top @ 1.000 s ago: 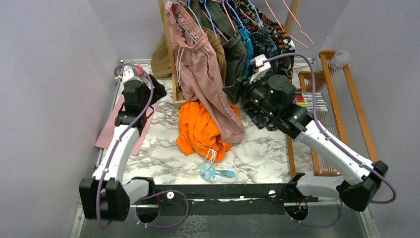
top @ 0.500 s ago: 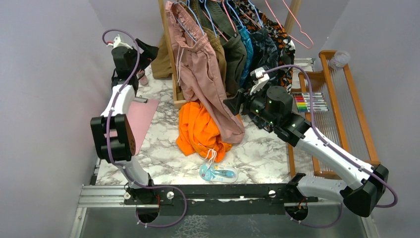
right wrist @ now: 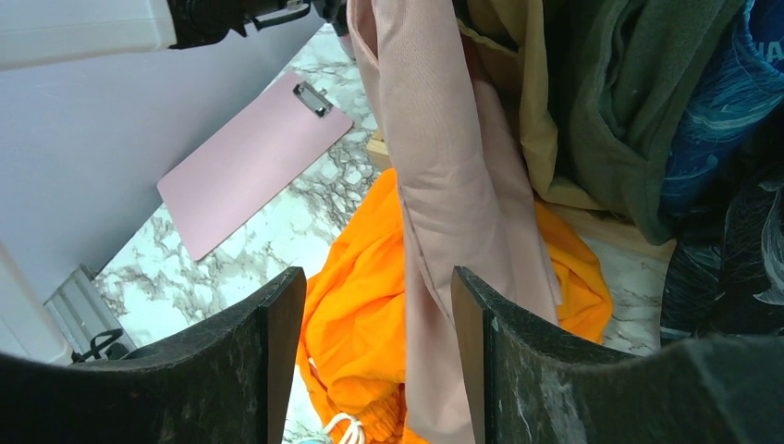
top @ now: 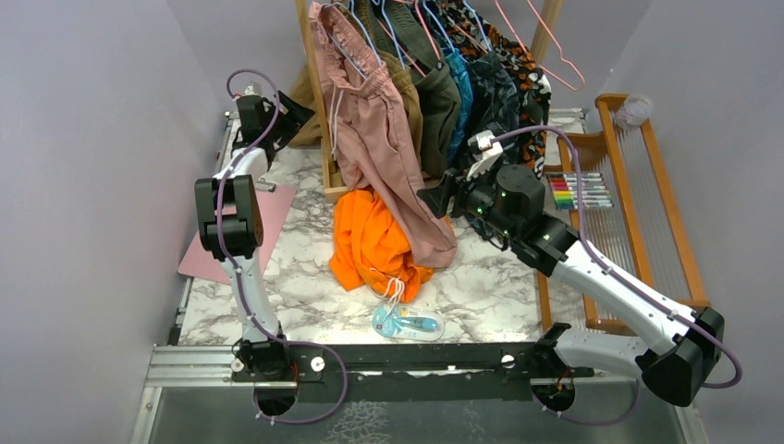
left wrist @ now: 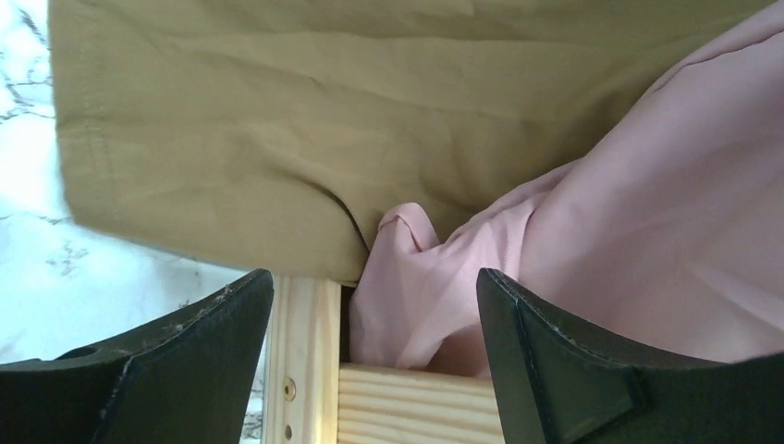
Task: Place the shorts on the hanger
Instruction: Place the hanger on the clothesline.
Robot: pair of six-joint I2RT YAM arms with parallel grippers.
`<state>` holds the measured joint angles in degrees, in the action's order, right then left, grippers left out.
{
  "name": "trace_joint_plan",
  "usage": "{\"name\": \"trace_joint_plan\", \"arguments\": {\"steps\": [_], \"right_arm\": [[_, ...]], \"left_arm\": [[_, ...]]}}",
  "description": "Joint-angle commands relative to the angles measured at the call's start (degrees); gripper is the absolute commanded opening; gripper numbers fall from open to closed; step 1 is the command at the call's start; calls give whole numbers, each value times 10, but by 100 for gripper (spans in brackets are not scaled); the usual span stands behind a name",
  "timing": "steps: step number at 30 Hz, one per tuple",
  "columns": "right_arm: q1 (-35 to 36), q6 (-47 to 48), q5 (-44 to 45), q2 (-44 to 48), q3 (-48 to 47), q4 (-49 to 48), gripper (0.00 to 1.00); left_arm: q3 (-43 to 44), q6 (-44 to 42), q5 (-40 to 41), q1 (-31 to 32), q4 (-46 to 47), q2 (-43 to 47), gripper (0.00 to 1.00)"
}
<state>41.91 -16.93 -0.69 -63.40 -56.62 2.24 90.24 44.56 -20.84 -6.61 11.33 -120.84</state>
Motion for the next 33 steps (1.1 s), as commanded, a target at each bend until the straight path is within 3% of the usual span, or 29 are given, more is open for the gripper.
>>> {"name": "trace_joint_plan", "arguments": {"steps": [1,8,26,30,33], "right_arm": [[1,2,18,-3,-4,-14,61],[1,11,25,-16,-10,-9,61],[1,26,26,-12,3,-16,61],[1,32,28,-14,1,-20,61],[1,35,29,-15,4,-24,61]], "left_arm": [[53,-2,-37,10,19,-32,83],[54,4,-60,18,41,-54,82],[51,-7,-66,36,45,-73,58],[63,-7,-69,40,43,-84,45],[62,-4,-65,40,48,-80,26]]}}
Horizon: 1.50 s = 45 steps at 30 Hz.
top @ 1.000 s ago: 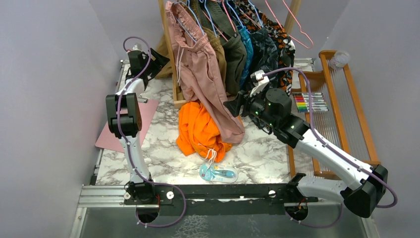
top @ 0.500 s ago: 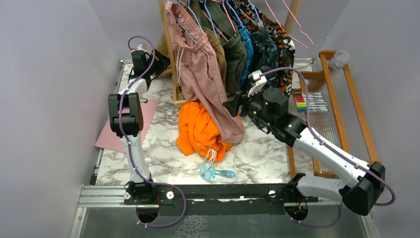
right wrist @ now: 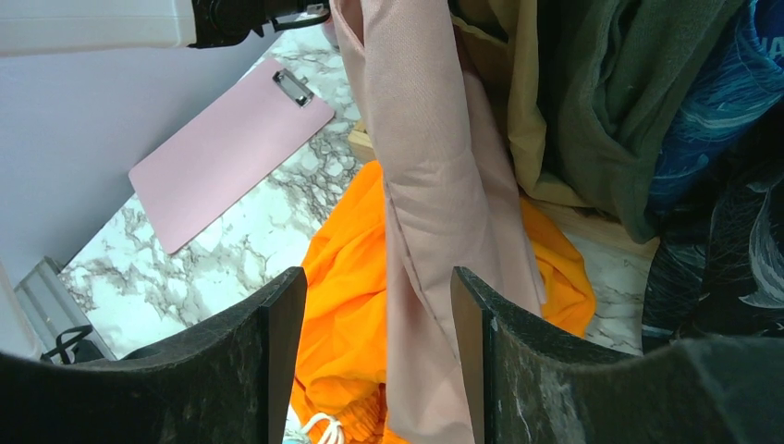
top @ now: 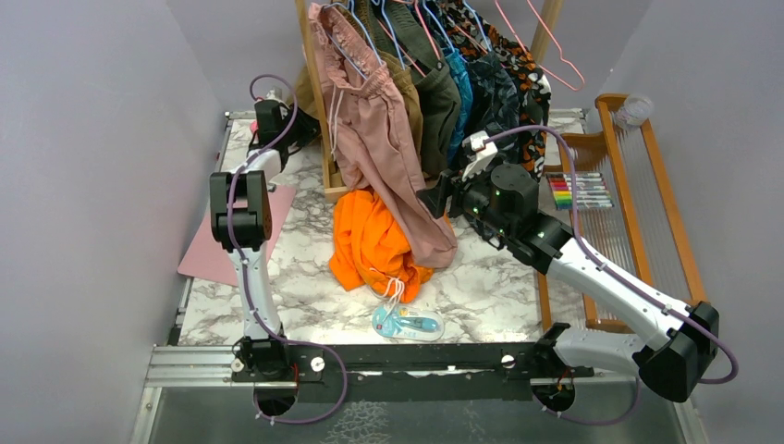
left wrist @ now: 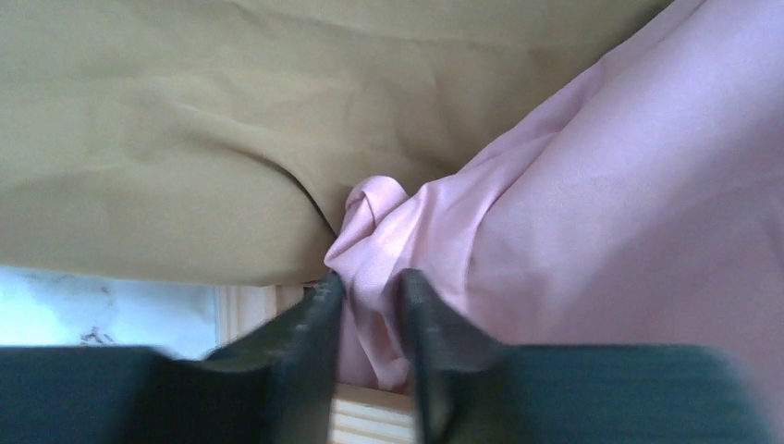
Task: Place the shorts on the hanger
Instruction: Place the hanger on the clothesline.
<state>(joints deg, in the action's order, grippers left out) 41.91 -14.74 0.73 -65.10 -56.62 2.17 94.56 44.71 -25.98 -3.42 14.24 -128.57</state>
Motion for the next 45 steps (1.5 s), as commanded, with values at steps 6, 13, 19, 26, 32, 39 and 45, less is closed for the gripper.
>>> {"name": "trace_joint_plan", "arguments": {"steps": [6,13,19,26,32,39,45], "right_arm": [[1,21,18,-2,5,-28,61],[1,32,23,-1,1,-21,61],[1,44,27,0,-7,-11,61],[1,36,15,-7,-2,-20,61],[1,27,7,-10,-5,-18,61],[1,22,-27,-31,-16,-6,62],[1,10,-51,-84,-16,-27,63]], "left_arm": [[41,-11,9,8,17,17,0],[65,-4,96,-5,14,58,0],[123,18,132,-24,27,71,0],[181,-5,190,-38,16,77,0],[223,-16,222,-43,-43,18,0],[250,-15,186,-44,-77,-53,0],[232,-4,156,-35,-64,-52,0]]}}
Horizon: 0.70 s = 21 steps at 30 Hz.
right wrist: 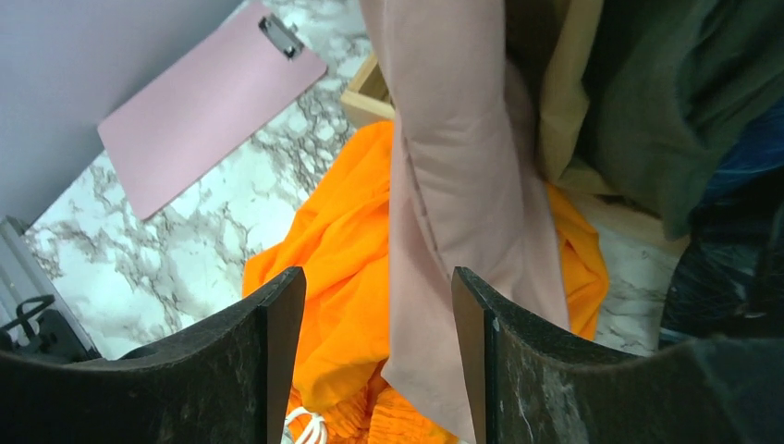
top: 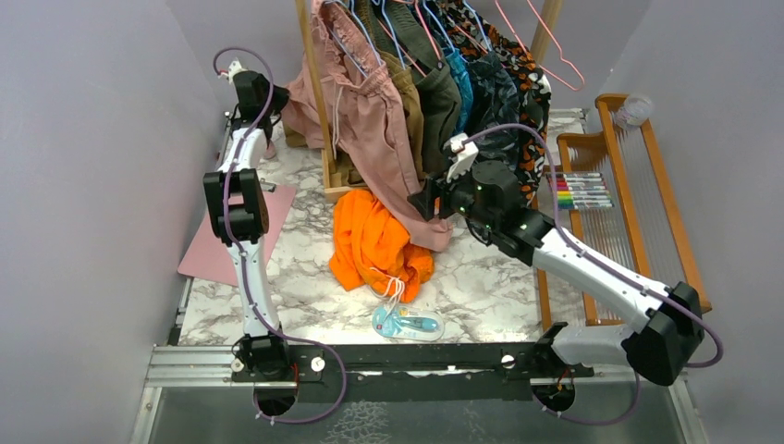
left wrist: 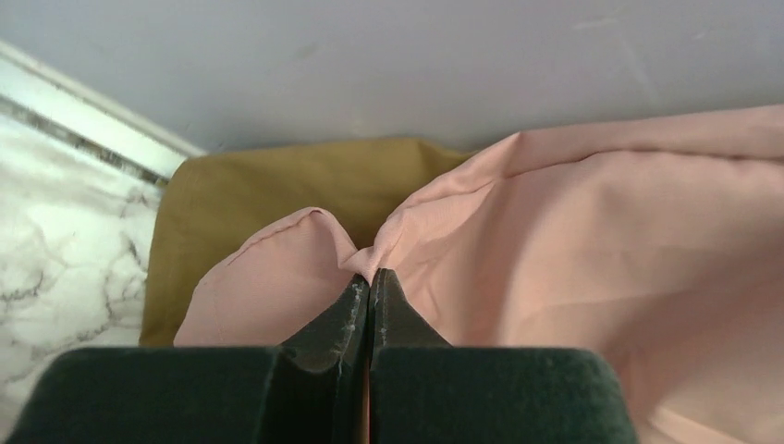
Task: Place the shorts on the hanger
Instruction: Place the hanger on the clothesline.
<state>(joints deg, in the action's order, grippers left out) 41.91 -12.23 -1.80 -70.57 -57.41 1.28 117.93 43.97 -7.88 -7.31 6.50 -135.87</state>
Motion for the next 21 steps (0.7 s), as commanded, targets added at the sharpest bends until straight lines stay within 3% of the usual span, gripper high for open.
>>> {"name": "trace_joint_plan", "arguments": {"steps": [1,10,21], "right_arm": [[1,-20,-22,-37,-4,-31,63],[1,-53,90,-71,45,-81,65],[1,-35,123,-161,23,-108,63]], "left_arm": [[-3,2,-26,6,14,24,0],[-41,-7,-44,12,15,41,0],[-72,1,-59,17,29,56,0]]}}
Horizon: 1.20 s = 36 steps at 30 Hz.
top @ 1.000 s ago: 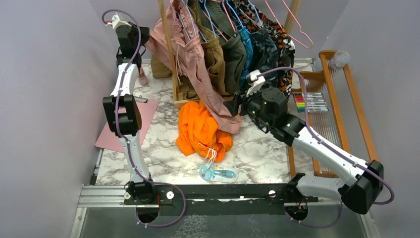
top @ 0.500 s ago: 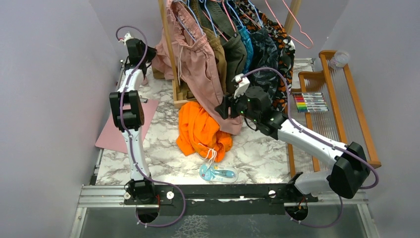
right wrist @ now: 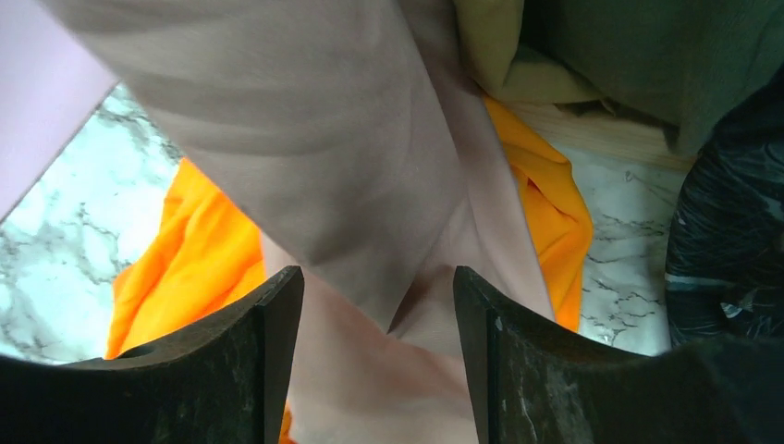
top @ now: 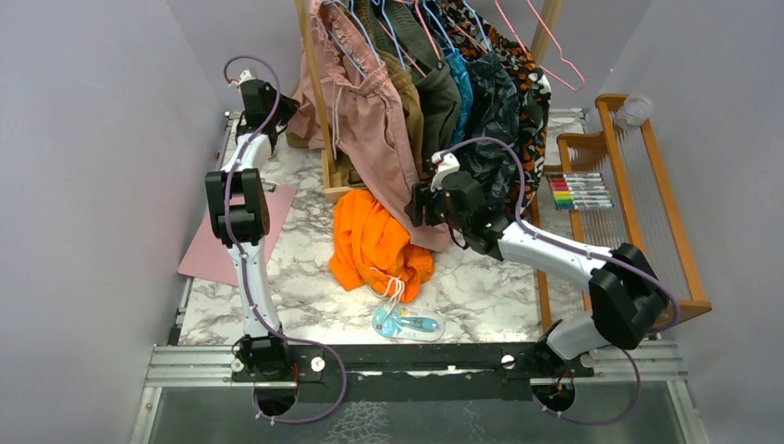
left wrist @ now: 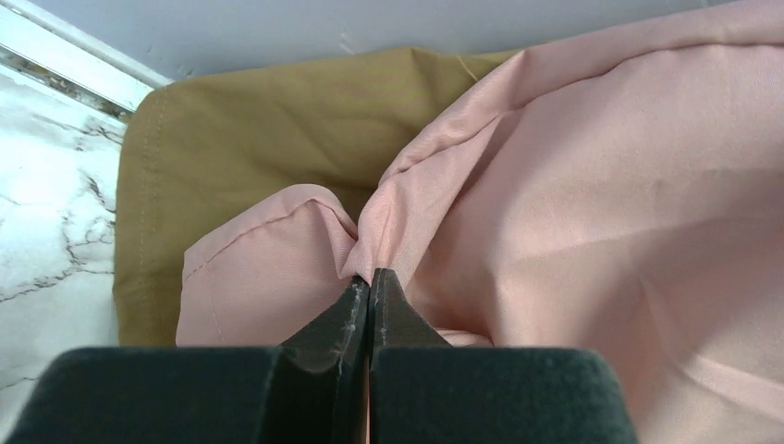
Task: Place the shorts on the hanger
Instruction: Place the hanger on the clothesline.
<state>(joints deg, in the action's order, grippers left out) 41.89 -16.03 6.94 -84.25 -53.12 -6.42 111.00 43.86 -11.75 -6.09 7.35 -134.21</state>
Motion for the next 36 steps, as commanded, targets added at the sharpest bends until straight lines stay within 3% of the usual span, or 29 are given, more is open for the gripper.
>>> {"name": "trace_joint_plan", "arguments": {"steps": [1,2,5,8,18,29,36], "right_arm": [[1,7,35,-32,-26,-33,59],[1,12,30,-39,-33,-37,53],[1,30,5,-49,-59,-60,22],[1,36,-37,-33,-85,-96,2],[1,-48,-250,-3,-229,-215,1],[1,-135,-218,-6,-34,-201,1],[1,-99,-232,-10,-94,-154,1]], "left_arm": [[-4,3,-21,6,21,40,0],[-6,4,-23,6,22,41,0],[-7,12,-29,8,24,45,0],[-5,21,-36,8,28,53,0],[59,47,-25,7,29,91,0],[69,18,-1,6,10,33,0],[175,22,-9,5,-31,-31,0]]}}
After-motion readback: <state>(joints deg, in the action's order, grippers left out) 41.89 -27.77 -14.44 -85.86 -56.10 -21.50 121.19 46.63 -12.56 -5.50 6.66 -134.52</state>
